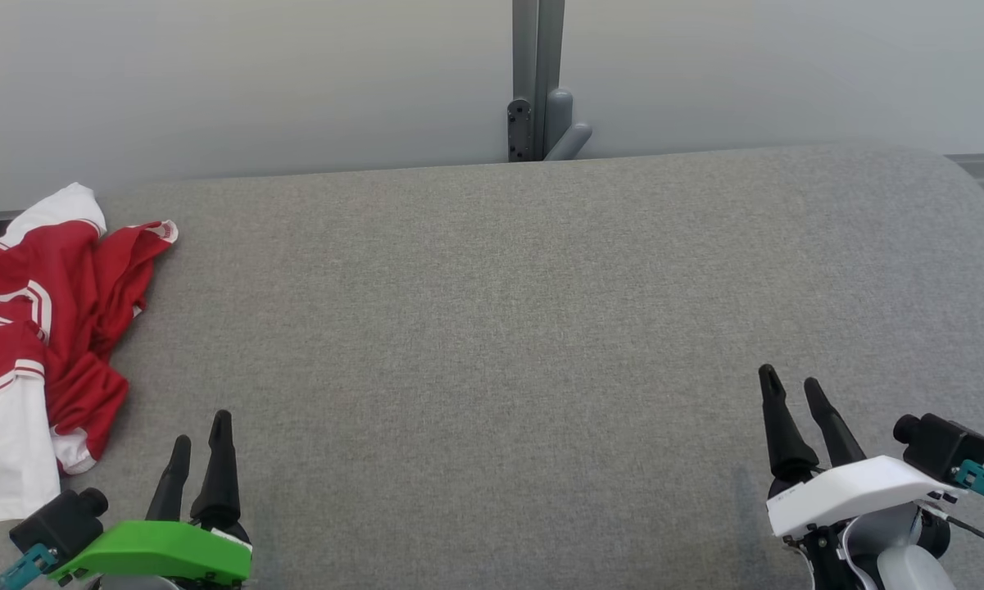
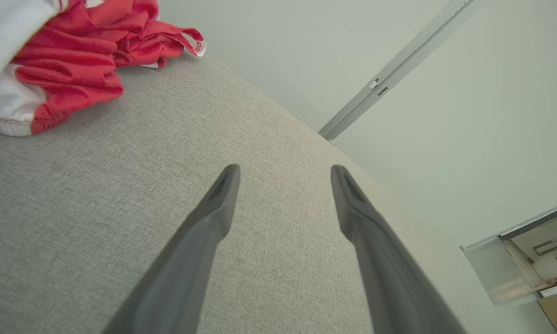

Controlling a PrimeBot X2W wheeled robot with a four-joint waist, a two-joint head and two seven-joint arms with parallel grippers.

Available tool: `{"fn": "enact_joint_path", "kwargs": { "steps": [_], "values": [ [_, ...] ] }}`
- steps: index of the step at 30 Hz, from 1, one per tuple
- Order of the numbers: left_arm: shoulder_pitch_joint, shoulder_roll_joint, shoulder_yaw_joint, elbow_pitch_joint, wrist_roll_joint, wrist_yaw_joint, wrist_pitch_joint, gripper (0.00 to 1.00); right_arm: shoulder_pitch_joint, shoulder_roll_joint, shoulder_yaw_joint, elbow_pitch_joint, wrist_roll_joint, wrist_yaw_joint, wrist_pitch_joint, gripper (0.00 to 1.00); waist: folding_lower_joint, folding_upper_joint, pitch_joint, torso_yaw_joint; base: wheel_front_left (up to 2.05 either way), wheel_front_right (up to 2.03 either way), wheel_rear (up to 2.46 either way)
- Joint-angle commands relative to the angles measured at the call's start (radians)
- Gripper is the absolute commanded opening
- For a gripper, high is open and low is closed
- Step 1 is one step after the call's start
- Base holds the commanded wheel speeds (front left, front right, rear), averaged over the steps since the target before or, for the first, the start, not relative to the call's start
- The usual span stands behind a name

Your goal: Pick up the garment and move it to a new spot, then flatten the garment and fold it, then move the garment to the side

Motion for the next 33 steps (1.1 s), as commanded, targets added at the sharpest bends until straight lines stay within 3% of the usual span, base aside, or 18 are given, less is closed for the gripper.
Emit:
{"fn": "enact_joint_path", "kwargs": {
  "steps": [1, 15, 33],
  "values": [
    [-0.004, 0.007, 0.004, -0.011, 0.027, -0.006, -0.009, 1.00, -0.006, -0.007, 0.002, -0.010, -0.028, 0.000, -0.010, 1.00, 0.0000, 0.0000, 0.000, 0.000, 0.00, 0.00, 0.00],
    [0.015, 0.027, -0.006, -0.026, 0.253, -0.023, -0.049, 1.00, 0.005, -0.008, 0.008, -0.011, -0.211, 0.000, -0.052, 1.00, 0.0000, 0.0000, -0.001, 0.002, 0.00, 0.00, 0.00],
    [0.042, 0.049, -0.019, -0.019, 0.438, -0.033, -0.094, 1.00, 0.022, -0.009, -0.018, -0.012, -0.361, 0.000, -0.099, 1.00, 0.0000, 0.0000, -0.005, 0.003, 0.00, 0.00, 0.00]
  ]
}}
